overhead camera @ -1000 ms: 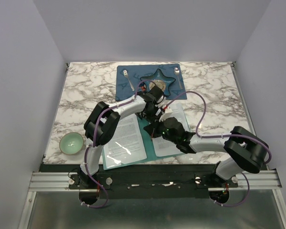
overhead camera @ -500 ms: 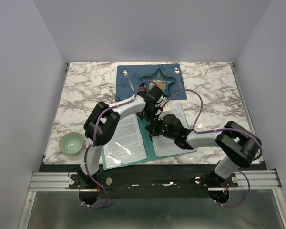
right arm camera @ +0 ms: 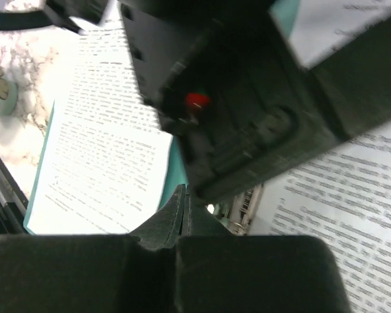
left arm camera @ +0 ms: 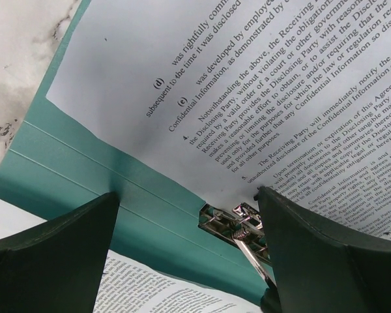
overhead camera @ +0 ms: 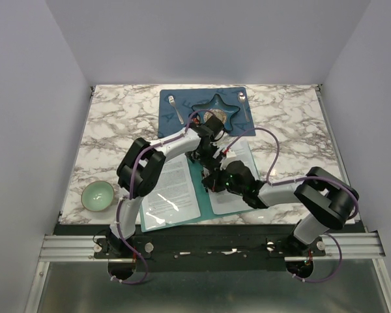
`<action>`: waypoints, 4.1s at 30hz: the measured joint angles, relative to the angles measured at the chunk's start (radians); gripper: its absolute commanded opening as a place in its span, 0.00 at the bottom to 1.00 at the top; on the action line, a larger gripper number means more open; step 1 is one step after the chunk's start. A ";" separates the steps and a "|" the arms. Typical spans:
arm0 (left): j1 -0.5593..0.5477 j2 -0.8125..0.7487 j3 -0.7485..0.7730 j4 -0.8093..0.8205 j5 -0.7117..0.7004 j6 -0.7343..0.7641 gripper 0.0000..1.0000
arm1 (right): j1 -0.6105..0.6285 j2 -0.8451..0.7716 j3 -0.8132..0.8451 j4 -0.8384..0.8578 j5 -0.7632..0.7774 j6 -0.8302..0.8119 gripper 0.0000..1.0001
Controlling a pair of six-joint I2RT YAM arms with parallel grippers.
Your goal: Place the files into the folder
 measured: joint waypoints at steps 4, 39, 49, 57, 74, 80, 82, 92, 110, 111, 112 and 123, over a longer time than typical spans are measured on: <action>-0.002 0.020 0.033 -0.027 0.014 0.012 0.98 | 0.003 -0.008 -0.027 0.033 0.010 0.027 0.01; -0.080 0.056 0.080 -0.016 0.048 0.114 0.97 | 0.089 -0.047 -0.090 0.032 0.261 0.207 0.01; -0.080 0.039 0.052 0.011 0.050 0.128 0.97 | 0.089 -0.034 -0.090 0.032 0.277 0.220 0.01; -0.077 0.031 0.038 0.025 0.053 0.128 0.97 | 0.089 -0.023 -0.083 0.025 0.277 0.227 0.01; -0.071 0.014 0.008 0.054 0.057 0.144 0.98 | 0.093 0.019 -0.050 -0.002 0.274 0.279 0.01; -0.071 0.014 0.007 0.054 0.059 0.146 0.97 | 0.095 0.032 -0.050 -0.007 0.274 0.304 0.01; -0.071 0.014 0.007 0.054 0.058 0.147 0.97 | 0.095 0.033 -0.048 -0.012 0.275 0.307 0.01; -0.071 0.012 0.003 0.061 0.057 0.151 0.97 | 0.101 0.035 -0.051 -0.016 0.283 0.322 0.01; -0.067 0.011 -0.002 0.064 0.052 0.167 0.96 | 0.110 0.068 -0.044 -0.009 0.310 0.341 0.01; -0.067 0.011 -0.003 0.065 0.051 0.167 0.96 | 0.110 0.070 -0.046 -0.006 0.311 0.341 0.01; -0.067 0.010 -0.005 0.067 0.050 0.167 0.96 | 0.111 0.071 -0.048 0.000 0.312 0.341 0.01; -0.066 0.003 -0.017 0.079 0.042 0.161 0.96 | 0.113 0.112 -0.083 0.137 0.312 0.333 0.01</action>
